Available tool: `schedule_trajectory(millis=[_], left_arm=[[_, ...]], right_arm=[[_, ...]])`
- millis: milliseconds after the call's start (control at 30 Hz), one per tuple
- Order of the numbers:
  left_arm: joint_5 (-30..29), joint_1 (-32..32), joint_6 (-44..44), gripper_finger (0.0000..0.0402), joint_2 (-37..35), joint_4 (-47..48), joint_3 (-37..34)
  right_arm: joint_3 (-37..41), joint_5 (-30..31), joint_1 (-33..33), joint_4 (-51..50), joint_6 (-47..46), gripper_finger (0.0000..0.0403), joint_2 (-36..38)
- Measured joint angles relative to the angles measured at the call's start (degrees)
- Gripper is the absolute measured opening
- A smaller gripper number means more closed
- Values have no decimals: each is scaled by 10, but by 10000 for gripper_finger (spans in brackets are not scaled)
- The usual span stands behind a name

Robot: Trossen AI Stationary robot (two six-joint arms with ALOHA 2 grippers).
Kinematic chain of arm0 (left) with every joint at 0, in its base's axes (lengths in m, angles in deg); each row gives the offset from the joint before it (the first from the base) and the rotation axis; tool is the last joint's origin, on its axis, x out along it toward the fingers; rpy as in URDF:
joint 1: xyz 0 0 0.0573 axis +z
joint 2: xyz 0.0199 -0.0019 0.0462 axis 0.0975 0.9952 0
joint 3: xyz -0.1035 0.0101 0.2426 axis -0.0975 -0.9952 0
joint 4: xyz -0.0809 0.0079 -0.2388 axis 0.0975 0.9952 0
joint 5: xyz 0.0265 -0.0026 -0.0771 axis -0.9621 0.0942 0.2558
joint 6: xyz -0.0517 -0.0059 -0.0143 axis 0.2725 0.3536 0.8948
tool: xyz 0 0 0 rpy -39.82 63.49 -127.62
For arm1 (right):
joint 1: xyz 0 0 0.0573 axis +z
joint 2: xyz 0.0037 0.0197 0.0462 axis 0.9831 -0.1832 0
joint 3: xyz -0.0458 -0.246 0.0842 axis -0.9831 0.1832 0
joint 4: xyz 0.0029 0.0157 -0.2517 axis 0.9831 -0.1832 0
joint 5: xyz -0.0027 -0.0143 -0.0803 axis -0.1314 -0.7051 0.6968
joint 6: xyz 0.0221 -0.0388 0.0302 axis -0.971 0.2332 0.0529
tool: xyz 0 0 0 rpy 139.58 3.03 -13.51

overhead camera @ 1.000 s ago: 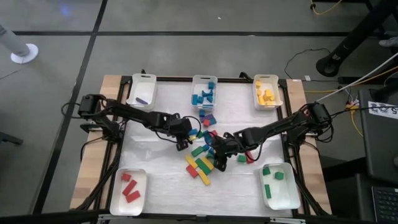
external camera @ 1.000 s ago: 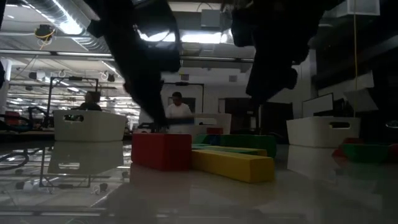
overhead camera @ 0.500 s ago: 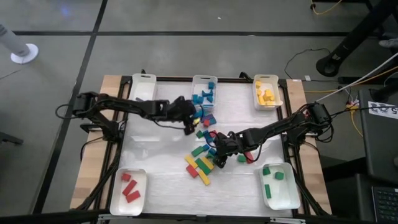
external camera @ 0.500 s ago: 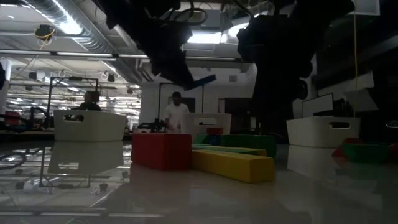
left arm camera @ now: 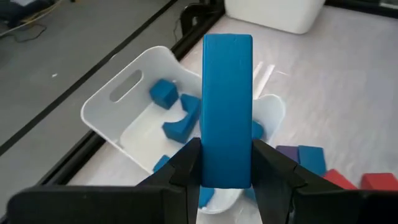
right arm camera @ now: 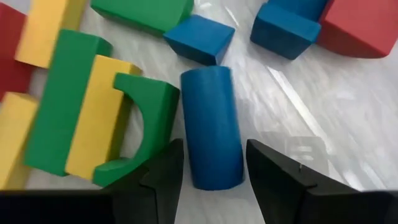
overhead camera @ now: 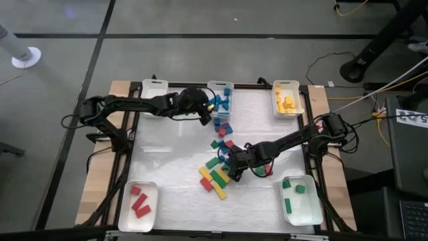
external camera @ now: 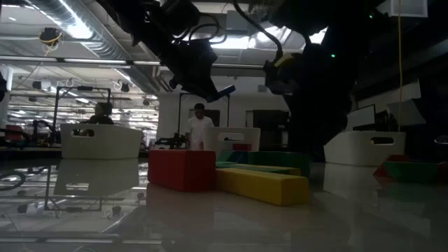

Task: Sort blocks
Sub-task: Put the blue block into the top center white bin

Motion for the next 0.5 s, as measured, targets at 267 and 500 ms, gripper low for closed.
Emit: schedule_trajectory(millis=[267, 500], left_arm=[[0, 28, 0, 100, 0, -5, 0], [1, 44, 0, 100, 7, -59, 0]], right_arm=[[0, 0, 0, 2, 6, 177, -17], [0, 0, 0, 5, 10, 177, -17]])
